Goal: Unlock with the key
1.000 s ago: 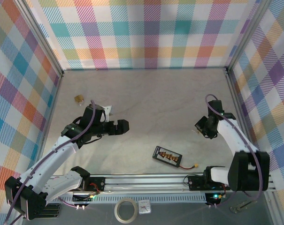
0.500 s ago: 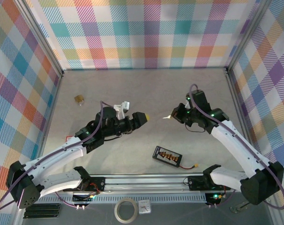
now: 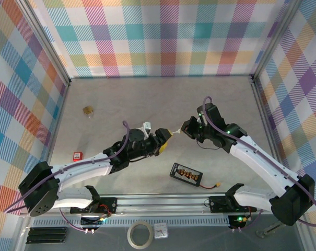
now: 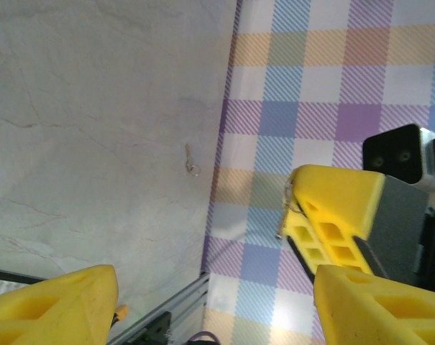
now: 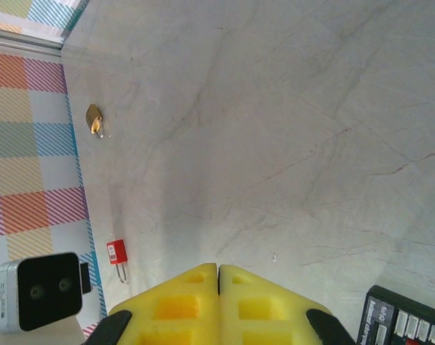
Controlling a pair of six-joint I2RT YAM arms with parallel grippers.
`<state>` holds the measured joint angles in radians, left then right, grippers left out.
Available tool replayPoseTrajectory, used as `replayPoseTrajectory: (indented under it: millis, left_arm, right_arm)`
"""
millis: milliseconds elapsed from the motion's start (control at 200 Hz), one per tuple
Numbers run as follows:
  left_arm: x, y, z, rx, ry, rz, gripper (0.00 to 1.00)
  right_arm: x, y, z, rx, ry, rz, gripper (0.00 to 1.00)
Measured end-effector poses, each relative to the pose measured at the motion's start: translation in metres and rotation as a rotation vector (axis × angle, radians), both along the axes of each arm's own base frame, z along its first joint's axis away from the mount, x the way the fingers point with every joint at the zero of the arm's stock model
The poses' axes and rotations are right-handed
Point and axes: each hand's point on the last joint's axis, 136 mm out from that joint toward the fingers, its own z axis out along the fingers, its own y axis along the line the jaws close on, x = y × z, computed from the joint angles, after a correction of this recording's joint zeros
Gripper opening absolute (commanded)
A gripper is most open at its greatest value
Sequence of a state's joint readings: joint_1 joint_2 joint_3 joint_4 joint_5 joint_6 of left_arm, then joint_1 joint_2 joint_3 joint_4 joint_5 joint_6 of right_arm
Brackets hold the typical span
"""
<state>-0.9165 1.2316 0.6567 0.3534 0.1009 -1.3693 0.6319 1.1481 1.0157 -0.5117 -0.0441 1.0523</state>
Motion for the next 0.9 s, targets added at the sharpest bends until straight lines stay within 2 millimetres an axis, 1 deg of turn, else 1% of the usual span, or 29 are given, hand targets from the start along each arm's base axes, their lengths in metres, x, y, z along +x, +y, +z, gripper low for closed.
replayPoseTrajectory:
  millis: [115, 320, 535, 600, 730, 820, 900]
  left_arm:
    - [0.003, -0.001, 0.006, -0.040, 0.003, 0.045, 0.72]
    - [0.008, 0.001, 0.010, -0.098, 0.006, 0.112, 0.67]
    - [0.011, -0.003, 0.003, -0.100, 0.021, 0.127, 0.57]
    - [0.010, -0.005, 0.000, -0.096, 0.026, 0.127, 0.57]
    - [0.009, -0.008, -0.008, -0.084, 0.041, 0.123, 0.58]
    - [0.009, -0.010, -0.011, -0.084, 0.052, 0.124, 0.63]
    - [0.011, -0.011, -0.008, -0.117, 0.062, 0.136, 0.69]
  right_arm:
    - [-0.003, 0.003, -0.005, 0.004, 0.012, -0.002, 0.00]
    - [-0.005, 0.010, -0.010, 0.039, 0.024, -0.011, 0.00]
    - [-0.007, 0.019, -0.007, 0.071, 0.023, -0.012, 0.00]
    - [-0.006, 0.019, -0.009, 0.079, 0.026, -0.018, 0.00]
    - [-0.007, 0.018, -0.015, 0.077, 0.039, -0.026, 0.00]
    - [-0.008, 0.018, -0.016, 0.078, 0.042, -0.026, 0.00]
    - [-0.008, 0.019, -0.014, 0.086, 0.034, -0.025, 0.00]
